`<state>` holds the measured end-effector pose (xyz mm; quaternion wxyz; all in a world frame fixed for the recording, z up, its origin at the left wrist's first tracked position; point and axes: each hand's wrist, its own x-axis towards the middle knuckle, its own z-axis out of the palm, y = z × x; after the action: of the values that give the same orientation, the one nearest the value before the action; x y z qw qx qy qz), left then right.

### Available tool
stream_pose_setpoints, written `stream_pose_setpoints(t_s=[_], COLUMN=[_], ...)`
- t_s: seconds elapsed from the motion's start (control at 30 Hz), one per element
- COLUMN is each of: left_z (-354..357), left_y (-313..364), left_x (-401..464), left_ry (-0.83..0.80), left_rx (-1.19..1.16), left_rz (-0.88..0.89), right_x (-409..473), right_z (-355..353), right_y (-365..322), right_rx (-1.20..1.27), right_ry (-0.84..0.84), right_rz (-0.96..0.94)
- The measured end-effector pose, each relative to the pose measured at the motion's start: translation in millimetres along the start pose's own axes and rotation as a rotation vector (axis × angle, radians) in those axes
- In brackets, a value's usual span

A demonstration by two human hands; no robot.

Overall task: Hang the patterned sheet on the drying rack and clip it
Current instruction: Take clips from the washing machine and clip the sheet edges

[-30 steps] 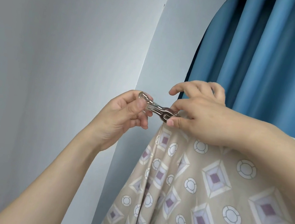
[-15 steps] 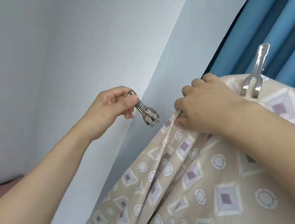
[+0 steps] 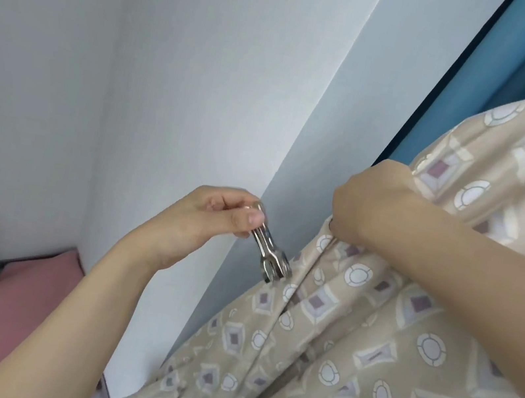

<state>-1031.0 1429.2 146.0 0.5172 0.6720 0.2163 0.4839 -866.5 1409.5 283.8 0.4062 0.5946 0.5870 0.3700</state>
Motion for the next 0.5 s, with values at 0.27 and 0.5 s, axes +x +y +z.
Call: stream_pose_setpoints(t_s=[0.27,0.5], left_z=[45,47], left_y=[-41,-40], left_x=[3,5], left_ry=[0.074,0.128], left_rx=[0.138,0.045], left_rz=[-0.102,-0.145], right_x=[-3,-10], right_z=[-1,1], right_y=[-1,-2], right_rx=[0.102,0.109], right_ry=[0.143,0.199], right_rz=[0.006,-0.012])
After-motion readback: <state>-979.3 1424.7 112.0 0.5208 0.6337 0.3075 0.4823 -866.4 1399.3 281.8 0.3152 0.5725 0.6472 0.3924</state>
